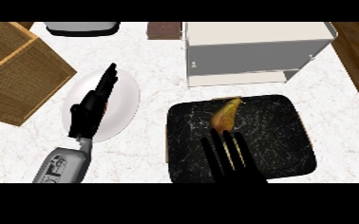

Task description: Pick the squash from the tray and place it in the tiered shelf

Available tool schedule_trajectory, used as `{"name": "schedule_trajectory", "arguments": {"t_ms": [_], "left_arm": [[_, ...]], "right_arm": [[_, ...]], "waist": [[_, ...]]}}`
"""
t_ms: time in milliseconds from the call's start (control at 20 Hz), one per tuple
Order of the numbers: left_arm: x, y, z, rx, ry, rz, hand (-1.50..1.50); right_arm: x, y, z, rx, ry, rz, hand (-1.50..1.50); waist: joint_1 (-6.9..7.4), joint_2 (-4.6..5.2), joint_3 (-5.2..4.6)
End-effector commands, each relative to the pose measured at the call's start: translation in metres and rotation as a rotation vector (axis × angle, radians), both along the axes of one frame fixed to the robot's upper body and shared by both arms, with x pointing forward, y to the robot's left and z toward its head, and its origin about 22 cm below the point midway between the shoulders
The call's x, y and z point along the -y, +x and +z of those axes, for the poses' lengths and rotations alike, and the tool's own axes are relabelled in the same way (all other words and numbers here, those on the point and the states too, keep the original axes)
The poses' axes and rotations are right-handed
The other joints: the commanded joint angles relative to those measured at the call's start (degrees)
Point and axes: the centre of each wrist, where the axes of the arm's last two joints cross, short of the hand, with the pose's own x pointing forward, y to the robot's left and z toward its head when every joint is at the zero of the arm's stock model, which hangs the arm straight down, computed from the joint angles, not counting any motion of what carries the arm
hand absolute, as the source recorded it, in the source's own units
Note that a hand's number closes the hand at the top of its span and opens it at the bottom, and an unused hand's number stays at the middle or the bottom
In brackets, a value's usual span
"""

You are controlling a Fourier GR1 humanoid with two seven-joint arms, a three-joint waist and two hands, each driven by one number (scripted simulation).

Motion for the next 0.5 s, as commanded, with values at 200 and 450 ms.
{"name": "schedule_trajectory", "arguments": {"t_ms": [200, 450], "left_arm": [[-0.002, -0.007, -0.002, -0.001, -0.010, 0.005, 0.00], [0.002, -0.010, 0.005, 0.004, -0.012, -0.027, 0.00]], "right_arm": [[0.004, 0.000, -0.024, 0.005, -0.043, -0.021, -1.50], [0.013, 0.035, -0.032, 0.005, -0.075, -0.047, -1.50]], "waist": [[0.00, -0.01, 0.01], [0.16, 0.01, 0.01]]}}
